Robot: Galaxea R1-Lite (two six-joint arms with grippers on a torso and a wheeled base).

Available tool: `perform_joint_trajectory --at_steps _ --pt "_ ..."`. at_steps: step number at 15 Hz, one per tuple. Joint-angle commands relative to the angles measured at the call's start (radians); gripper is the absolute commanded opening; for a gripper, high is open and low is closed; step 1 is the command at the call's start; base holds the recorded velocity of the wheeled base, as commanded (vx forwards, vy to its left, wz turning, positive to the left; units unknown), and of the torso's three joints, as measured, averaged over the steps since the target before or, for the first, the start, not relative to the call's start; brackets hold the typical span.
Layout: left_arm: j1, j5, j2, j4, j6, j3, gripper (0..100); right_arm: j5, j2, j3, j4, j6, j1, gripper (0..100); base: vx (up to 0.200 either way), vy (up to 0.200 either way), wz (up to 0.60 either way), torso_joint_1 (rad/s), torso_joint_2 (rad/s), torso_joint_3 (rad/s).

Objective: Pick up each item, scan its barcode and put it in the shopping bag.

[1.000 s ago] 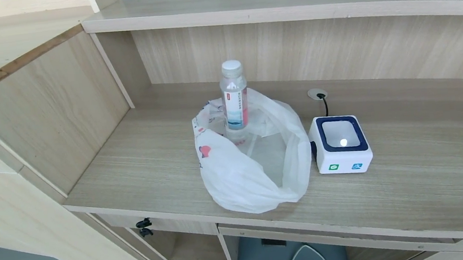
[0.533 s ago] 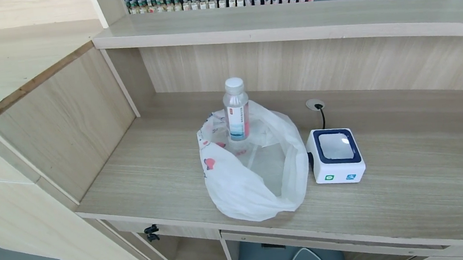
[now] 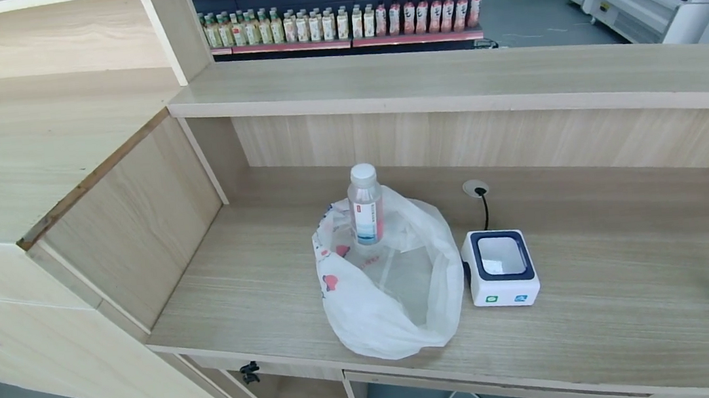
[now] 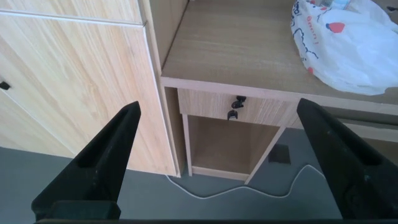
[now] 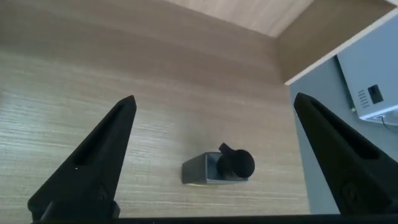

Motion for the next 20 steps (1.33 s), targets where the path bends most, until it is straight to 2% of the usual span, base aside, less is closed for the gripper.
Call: perform_joint_trajectory --at_steps 1,5,9,13,18,20 --pt "-0.001 0.000 0.000 0.000 0.000 0.000 100 -0.019 0.114 0.012 0.037 0.007 -0.058 100 0.000 0.000 0.00 0.207 -0.55 -0.359" --pt "-0.001 0.000 0.000 0.000 0.000 0.000 100 -0.006 0.243 -0.034 0.022 0.013 -0.116 100 0.000 0.000 0.00 0.060 -0.17 -0.099" --pt "0.001 0.000 0.000 0.000 0.000 0.000 100 0.233 0.157 -0.033 0.017 0.036 -0.179 100 0.000 0.000 0.00 0.000 0.00 0.000" --pt "0.001 0.000 0.000 0.000 0.000 0.000 100 0.256 0.128 -0.090 0.023 0.105 -0.172 100 0.000 0.000 0.00 0.000 0.00 0.000" --pt "-0.001 0.000 0.000 0.000 -0.002 0.000 100 0.256 0.110 -0.126 0.022 0.124 -0.101 100 0.000 0.000 0.00 0.000 0.00 0.000" --pt "0.001 0.000 0.000 0.000 -0.002 0.000 100 0.256 0.113 -0.149 0.023 0.124 -0.101 100 -0.200 0.000 0.00 0.002 0.00 0.000"
